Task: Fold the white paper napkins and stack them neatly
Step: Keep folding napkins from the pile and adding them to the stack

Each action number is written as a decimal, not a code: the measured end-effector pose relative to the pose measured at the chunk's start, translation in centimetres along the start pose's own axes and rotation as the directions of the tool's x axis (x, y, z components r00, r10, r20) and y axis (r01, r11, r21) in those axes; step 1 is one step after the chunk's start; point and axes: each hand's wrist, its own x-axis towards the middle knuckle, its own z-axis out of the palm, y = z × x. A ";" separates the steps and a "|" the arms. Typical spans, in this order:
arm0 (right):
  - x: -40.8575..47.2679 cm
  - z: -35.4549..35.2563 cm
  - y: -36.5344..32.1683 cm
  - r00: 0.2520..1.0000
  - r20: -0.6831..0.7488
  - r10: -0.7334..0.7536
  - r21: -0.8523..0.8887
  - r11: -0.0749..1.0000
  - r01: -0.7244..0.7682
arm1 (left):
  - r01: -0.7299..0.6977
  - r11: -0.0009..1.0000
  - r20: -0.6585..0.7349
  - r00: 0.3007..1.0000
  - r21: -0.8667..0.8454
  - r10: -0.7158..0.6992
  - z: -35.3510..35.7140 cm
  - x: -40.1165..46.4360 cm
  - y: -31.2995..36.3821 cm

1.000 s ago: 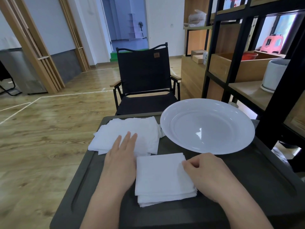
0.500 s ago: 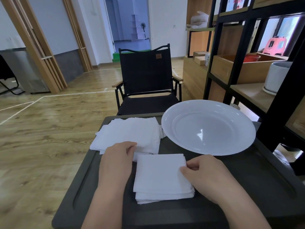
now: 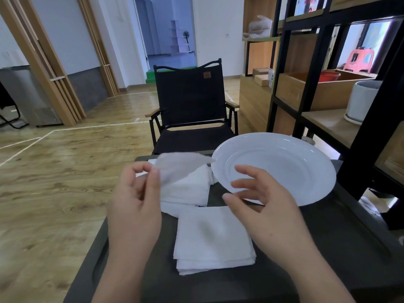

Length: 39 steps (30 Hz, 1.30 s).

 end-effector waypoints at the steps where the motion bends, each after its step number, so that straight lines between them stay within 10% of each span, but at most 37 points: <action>1: -0.1 0.3 0.0 0.997 0.071 0.015 0.071 0.997 -0.020 | 0.057 0.991 -0.015 0.998 -0.122 -0.059 -0.3 -0.1 1.2; 4: -0.5 0.9 -0.2 0.970 0.242 0.014 0.219 0.973 -0.069 | 0.245 0.851 0.007 0.962 -0.464 -0.273 -0.5 -0.1 3.0; 9: -0.7 1.4 -0.9 0.973 0.230 -0.017 0.178 0.984 -0.025 | 0.453 0.768 0.184 0.890 -0.452 -0.417 0.0 -0.2 1.7; 15: -0.7 0.8 -1.0 0.993 0.098 -0.064 0.162 0.986 0.047 | 0.244 0.959 0.358 0.917 -0.148 -0.178 -0.5 -0.5 1.6; 30: -0.1 0.0 0.5 0.996 0.035 -0.082 0.020 0.996 0.082 | -0.141 0.977 0.351 0.933 0.159 0.078 -1.2 -0.2 0.8; 35: -0.3 -0.7 -0.2 0.992 0.121 0.034 0.321 0.944 -0.071 | 0.149 0.972 0.533 0.846 -0.179 -0.031 -1.6 -0.5 2.1; 39: -0.3 -1.2 -0.4 0.971 0.189 0.143 0.381 0.901 -0.207 | 0.328 0.935 0.525 0.824 -0.133 -0.215 -1.2 -0.7 2.6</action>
